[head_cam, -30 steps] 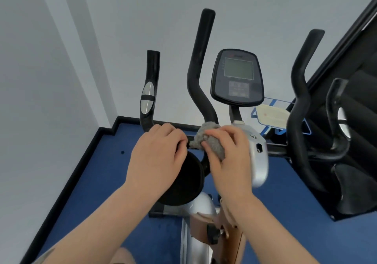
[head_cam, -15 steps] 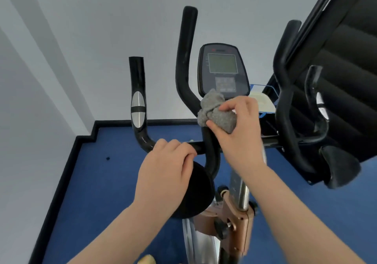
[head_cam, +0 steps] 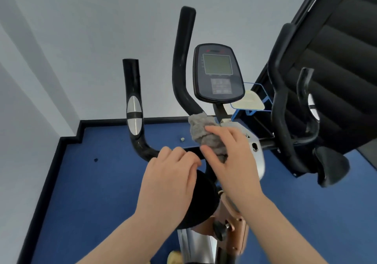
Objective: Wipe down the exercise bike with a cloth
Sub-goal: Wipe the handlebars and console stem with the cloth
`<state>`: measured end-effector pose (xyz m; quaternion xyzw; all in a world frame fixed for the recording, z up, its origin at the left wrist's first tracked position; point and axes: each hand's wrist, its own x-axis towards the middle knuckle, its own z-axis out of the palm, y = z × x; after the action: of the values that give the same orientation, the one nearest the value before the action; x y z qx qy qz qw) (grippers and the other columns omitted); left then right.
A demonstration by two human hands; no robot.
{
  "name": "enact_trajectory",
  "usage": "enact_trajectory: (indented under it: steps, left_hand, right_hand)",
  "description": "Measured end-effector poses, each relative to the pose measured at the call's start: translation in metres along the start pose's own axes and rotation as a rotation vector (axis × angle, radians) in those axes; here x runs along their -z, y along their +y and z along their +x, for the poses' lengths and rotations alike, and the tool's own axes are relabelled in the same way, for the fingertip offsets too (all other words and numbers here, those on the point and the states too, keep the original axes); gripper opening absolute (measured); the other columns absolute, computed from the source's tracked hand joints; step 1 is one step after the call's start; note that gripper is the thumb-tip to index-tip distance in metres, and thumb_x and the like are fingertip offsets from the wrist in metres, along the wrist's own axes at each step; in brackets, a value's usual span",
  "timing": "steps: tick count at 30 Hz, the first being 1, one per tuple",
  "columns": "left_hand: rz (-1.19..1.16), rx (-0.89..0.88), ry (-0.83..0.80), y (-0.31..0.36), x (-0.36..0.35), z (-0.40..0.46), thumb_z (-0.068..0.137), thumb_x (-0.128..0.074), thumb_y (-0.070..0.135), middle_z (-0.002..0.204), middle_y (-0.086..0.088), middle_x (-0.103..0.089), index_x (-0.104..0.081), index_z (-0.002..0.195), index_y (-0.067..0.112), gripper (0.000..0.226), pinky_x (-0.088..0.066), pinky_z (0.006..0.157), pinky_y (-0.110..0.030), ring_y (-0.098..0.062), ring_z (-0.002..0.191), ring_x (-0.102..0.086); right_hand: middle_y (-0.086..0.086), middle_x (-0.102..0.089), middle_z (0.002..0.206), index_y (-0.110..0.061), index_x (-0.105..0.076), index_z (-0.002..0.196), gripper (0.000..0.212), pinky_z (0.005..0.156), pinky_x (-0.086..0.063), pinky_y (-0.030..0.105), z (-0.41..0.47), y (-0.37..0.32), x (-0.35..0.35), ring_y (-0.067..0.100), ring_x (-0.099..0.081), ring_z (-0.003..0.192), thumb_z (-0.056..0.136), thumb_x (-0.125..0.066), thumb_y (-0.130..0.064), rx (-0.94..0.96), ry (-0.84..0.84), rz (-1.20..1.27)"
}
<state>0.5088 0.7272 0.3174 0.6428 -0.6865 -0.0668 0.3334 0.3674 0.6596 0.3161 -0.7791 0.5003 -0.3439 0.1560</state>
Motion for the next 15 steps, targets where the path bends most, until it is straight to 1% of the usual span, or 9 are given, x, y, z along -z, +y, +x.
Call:
enact_trajectory:
  steps: [2, 4, 7, 8, 11, 12, 13, 15]
  left_hand:
    - [-0.031, 0.004, -0.013, 0.000, 0.002, 0.000, 0.096, -0.050, 0.022, 0.085, 0.010, -0.061, -0.068, 0.091, 0.023, 0.019, -0.047, 0.065, -0.039, -0.015, 0.075, -0.049]
    - [-0.043, 0.009, -0.024, 0.000, 0.002, 0.000, 0.095, -0.057, 0.019, 0.086, 0.010, -0.062, -0.068, 0.091, 0.023, 0.013, -0.047, 0.067, -0.040, -0.015, 0.077, -0.049]
    - [-0.030, 0.021, -0.024, 0.000, 0.002, -0.001, 0.093, -0.059, 0.019, 0.087, 0.010, -0.062, -0.068, 0.092, 0.023, 0.011, -0.046, 0.068, -0.040, -0.015, 0.077, -0.049]
    - [-0.026, 0.024, -0.013, 0.000, 0.002, -0.002, 0.093, -0.060, 0.018, 0.087, 0.010, -0.063, -0.069, 0.092, 0.023, 0.010, -0.046, 0.069, -0.040, -0.015, 0.077, -0.049]
    - [-0.022, 0.042, 0.018, 0.001, 0.001, -0.003, 0.094, -0.059, 0.017, 0.085, 0.011, -0.063, -0.069, 0.090, 0.023, 0.012, -0.046, 0.068, -0.041, -0.015, 0.076, -0.050]
    - [-0.016, 0.045, 0.027, 0.002, 0.000, -0.003, 0.094, -0.058, 0.018, 0.085, 0.011, -0.063, -0.069, 0.089, 0.023, 0.013, -0.047, 0.067, -0.041, -0.015, 0.076, -0.051]
    - [-0.005, 0.046, 0.030, 0.003, 0.000, -0.002, 0.093, -0.059, 0.018, 0.084, 0.011, -0.063, -0.069, 0.089, 0.022, 0.012, -0.047, 0.067, -0.041, -0.016, 0.075, -0.051]
    - [0.009, 0.044, 0.028, 0.003, -0.001, -0.002, 0.092, -0.063, 0.015, 0.083, 0.011, -0.063, -0.069, 0.089, 0.022, 0.009, -0.047, 0.066, -0.042, -0.016, 0.075, -0.050]
  right_hand:
    - [-0.012, -0.050, 0.112, -0.035, -0.056, 0.119, 0.035, 0.088, -0.046, 0.030, -0.008, 0.003, 0.003, 0.008, -0.047, 0.105, 0.085, -0.066, -0.033, 0.016, 0.004, 0.002]
    - [-0.012, -0.047, 0.110, -0.032, -0.057, 0.112, 0.031, 0.082, -0.046, 0.022, 0.008, 0.002, 0.004, 0.001, -0.048, 0.098, 0.084, -0.069, -0.028, 0.015, -0.007, 0.036]
    - [-0.008, -0.044, 0.111, -0.026, -0.057, 0.111, 0.028, 0.073, -0.045, 0.015, 0.036, -0.004, -0.003, 0.000, -0.048, 0.091, 0.085, -0.066, -0.019, 0.019, 0.019, 0.070]
    - [-0.008, -0.044, 0.112, -0.026, -0.058, 0.112, 0.027, 0.073, -0.046, 0.017, 0.035, -0.004, -0.008, 0.000, -0.048, 0.091, 0.087, -0.064, -0.019, 0.027, 0.032, 0.067]
    - [-0.006, -0.045, 0.113, -0.028, -0.059, 0.116, 0.028, 0.082, -0.050, 0.028, 0.003, 0.005, -0.011, 0.008, -0.051, 0.099, 0.088, -0.064, -0.026, 0.042, 0.061, 0.041]
    - [-0.006, -0.045, 0.114, -0.028, -0.059, 0.116, 0.030, 0.083, -0.050, 0.028, -0.004, 0.006, -0.009, 0.009, -0.051, 0.101, 0.087, -0.065, -0.028, 0.058, 0.048, 0.033]
    - [-0.006, -0.044, 0.114, -0.027, -0.058, 0.115, 0.031, 0.083, -0.050, 0.025, -0.002, 0.009, -0.007, 0.008, -0.050, 0.101, 0.086, -0.068, -0.029, 0.072, 0.030, 0.034]
    - [-0.005, -0.043, 0.114, -0.021, -0.061, 0.110, 0.029, 0.078, -0.045, 0.014, 0.018, 0.010, -0.004, 0.000, -0.046, 0.097, 0.083, -0.071, -0.026, 0.091, 0.016, 0.045]
